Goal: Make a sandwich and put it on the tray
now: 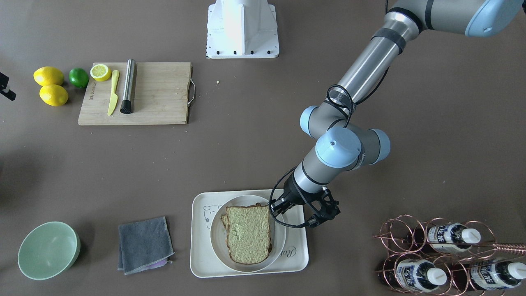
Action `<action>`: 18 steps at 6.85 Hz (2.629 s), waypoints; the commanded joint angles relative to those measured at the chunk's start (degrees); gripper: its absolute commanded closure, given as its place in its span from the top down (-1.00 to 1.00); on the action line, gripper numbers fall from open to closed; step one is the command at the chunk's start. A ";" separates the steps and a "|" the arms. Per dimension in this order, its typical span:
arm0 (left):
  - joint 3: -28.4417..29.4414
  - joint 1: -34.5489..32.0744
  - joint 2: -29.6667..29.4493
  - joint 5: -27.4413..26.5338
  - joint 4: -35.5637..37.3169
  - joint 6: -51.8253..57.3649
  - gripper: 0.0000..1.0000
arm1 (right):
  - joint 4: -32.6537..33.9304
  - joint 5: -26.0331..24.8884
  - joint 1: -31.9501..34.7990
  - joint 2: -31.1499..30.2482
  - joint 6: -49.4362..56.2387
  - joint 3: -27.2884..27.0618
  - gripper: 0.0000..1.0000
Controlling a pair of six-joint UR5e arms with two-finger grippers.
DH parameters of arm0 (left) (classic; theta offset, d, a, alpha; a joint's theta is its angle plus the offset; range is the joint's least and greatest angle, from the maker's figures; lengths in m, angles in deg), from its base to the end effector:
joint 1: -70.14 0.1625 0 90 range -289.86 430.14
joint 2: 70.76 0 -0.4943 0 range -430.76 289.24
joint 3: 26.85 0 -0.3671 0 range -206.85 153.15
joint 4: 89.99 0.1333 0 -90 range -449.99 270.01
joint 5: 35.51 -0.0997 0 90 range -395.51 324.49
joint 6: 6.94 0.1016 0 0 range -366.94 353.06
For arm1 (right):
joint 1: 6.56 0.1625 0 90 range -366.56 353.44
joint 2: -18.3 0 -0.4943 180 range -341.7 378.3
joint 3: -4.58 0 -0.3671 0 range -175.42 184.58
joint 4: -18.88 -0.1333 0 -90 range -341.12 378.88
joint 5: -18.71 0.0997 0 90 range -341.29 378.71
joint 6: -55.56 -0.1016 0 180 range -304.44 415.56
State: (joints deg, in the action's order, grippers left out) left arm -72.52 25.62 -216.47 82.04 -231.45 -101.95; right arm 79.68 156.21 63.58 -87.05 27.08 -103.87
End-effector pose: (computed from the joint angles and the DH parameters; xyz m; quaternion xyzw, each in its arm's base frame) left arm 0.5769 -0.6883 0.3210 -0.0201 0.5452 -0.2345 0.8046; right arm -0.0662 -0.3553 0.6241 0.0739 -0.4572 -0.0456 0.8851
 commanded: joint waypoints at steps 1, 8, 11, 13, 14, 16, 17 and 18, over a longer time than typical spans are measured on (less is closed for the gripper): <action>-5.61 -0.65 3.29 0.57 0.14 0.26 0.29 | 0.02 0.05 -0.09 0.05 -0.09 0.00 1.00; -51.98 -8.30 38.30 13.75 8.83 9.68 0.25 | 0.11 -0.12 -0.09 -0.13 0.00 1.84 1.00; -60.32 -14.26 50.30 17.27 17.19 34.79 0.26 | 0.28 -1.36 -1.32 -0.13 0.00 2.63 1.00; -59.45 -20.32 58.92 18.94 17.28 56.95 0.26 | 0.46 -1.53 -1.76 -0.21 0.00 2.90 1.00; -58.75 -23.39 61.13 20.68 21.11 66.35 0.25 | 0.46 -1.53 -1.85 -0.39 0.00 3.07 1.00; -59.10 -33.66 61.51 24.38 38.46 88.92 0.26 | 0.46 -2.14 -1.76 -0.21 1.13 4.47 1.00; -59.27 -37.27 61.59 24.39 44.90 97.73 0.27 | 0.46 -2.50 -0.45 -0.21 3.67 5.96 1.00; -59.71 -39.48 61.68 23.96 49.49 102.87 0.28 | 0.55 -2.50 1.82 -0.30 7.61 7.97 1.00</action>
State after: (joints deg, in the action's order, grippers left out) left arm -131.87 -10.51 -154.92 106.09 -188.43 -7.10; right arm 80.15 153.88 63.33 -87.29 30.92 -97.92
